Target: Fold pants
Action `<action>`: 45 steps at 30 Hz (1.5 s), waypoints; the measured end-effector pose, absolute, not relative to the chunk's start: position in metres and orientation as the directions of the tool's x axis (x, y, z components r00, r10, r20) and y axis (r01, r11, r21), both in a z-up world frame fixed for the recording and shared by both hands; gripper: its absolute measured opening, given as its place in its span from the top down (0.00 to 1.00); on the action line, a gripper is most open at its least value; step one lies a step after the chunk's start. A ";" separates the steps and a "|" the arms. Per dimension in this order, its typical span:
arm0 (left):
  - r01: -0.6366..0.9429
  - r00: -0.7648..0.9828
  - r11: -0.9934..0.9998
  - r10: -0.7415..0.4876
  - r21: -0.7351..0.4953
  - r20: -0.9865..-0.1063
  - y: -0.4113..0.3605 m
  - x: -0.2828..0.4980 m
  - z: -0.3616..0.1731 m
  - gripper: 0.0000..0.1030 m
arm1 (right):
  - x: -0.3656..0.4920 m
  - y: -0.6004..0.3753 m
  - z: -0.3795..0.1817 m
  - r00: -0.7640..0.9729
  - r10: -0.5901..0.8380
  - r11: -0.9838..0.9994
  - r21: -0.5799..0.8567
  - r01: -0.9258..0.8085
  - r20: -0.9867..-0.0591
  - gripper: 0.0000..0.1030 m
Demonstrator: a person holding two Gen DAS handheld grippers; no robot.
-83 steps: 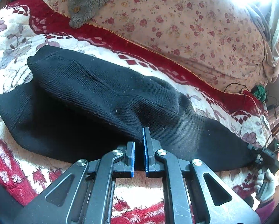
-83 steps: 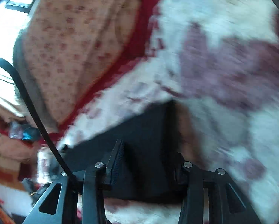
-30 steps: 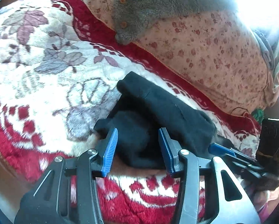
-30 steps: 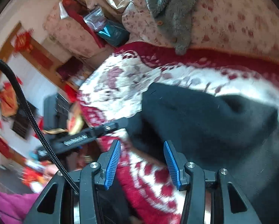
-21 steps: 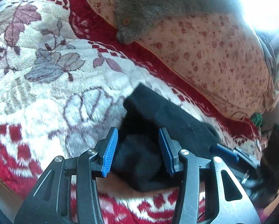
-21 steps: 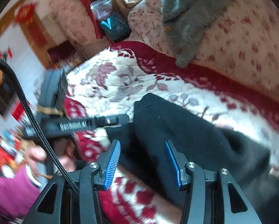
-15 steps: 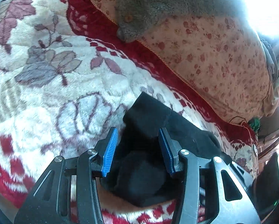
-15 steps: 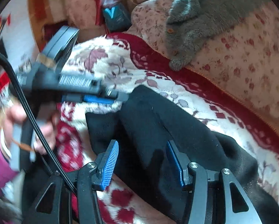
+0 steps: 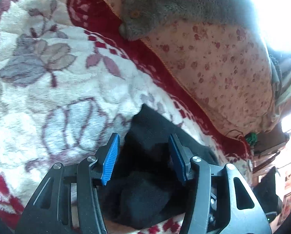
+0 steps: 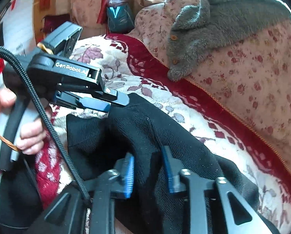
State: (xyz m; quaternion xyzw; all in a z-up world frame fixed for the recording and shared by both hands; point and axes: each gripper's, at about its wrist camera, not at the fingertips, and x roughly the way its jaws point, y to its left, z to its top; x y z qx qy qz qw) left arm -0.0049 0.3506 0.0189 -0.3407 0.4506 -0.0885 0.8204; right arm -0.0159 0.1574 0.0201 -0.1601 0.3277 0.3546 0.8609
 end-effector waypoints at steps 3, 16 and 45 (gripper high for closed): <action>-0.158 0.575 0.736 -0.473 -0.658 -0.668 0.345 0.003 0.021 0.51 | -0.013 0.153 0.025 0.518 0.532 0.701 0.005 -0.714 -0.670 0.84; 0.061 0.675 0.784 -0.489 -0.618 -0.553 0.311 0.035 0.105 0.88 | 0.006 0.113 0.072 0.552 0.651 0.727 0.218 -0.652 -0.522 0.92; -0.249 0.628 0.865 -0.199 -0.436 -0.753 0.367 -0.059 0.042 0.88 | -0.029 0.168 0.001 0.212 0.656 0.573 0.296 -0.764 -0.724 0.72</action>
